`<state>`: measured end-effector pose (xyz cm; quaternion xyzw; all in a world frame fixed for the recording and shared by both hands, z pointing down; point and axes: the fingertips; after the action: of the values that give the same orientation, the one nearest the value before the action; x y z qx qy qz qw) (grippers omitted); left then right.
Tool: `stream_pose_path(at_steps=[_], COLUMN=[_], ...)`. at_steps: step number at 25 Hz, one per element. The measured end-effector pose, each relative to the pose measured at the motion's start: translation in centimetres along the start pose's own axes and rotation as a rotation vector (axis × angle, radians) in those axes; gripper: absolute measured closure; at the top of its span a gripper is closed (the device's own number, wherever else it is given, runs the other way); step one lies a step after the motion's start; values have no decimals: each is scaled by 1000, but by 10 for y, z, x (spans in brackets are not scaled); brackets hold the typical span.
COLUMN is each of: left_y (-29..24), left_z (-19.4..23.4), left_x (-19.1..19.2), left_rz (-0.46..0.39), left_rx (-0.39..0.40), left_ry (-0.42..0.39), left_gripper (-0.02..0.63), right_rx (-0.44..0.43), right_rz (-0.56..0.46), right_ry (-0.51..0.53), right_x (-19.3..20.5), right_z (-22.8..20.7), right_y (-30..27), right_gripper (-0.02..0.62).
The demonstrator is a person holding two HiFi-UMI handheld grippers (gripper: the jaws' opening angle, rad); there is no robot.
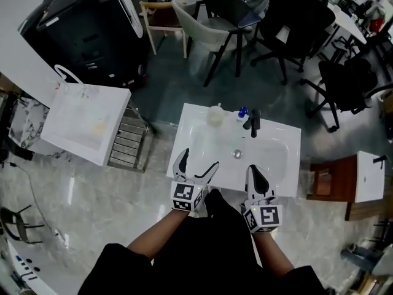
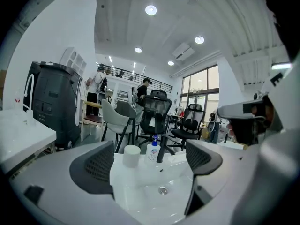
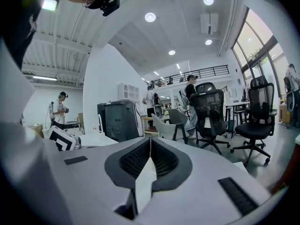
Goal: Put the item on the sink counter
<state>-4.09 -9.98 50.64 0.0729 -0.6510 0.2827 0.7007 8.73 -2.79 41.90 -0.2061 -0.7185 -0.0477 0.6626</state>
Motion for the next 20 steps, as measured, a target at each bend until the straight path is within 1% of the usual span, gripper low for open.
stream_pose_path(at_steps=[7,9,11,12,13,15,17,18,19,20], left_y=[97,119,137,144,150,159,169,175,182,188], left_z=[-11,-13,-16,-16,-16,-14,-15,-16,-17,-17], left_x=[-32,-32,-23,-17,-11,-1,2,0,-3,-8], left_rz=[-71,-68,-42,-26,-11,8,11,4,-8,-21], left_rx=[94,119,139,144,146,153,174,183,188,190], left_ry=[50,69,81,79,73,68,85,92,96,100], left_gripper=[137,137,141,162,212,354,455,521,564,583], right_rx=[-21,-20,-14,-10,1,27,40,39,34,26], right_rz=[-8,0,9,14,20,32,41,45,49,51], right_ry=[-5,1,3,4,3,4,5,7,10,11], right_x=[7,15,23,26,27,27,29,29,29,28], right_z=[63,80,94,101,106,113,118,120,123,125], right_y=[32,41,52,58,63,73,83,86,88,88], right_gripper=[563,563,563,563,563,563,563,563,563,563])
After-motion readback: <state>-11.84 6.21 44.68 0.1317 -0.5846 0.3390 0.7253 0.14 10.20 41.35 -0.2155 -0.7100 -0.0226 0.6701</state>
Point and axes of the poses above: the fingertips, and each gripper's own axes: y backward along the fingers, z to its left, x out of its underside, and after that the axes turned 11 degrees about -x, right-handed
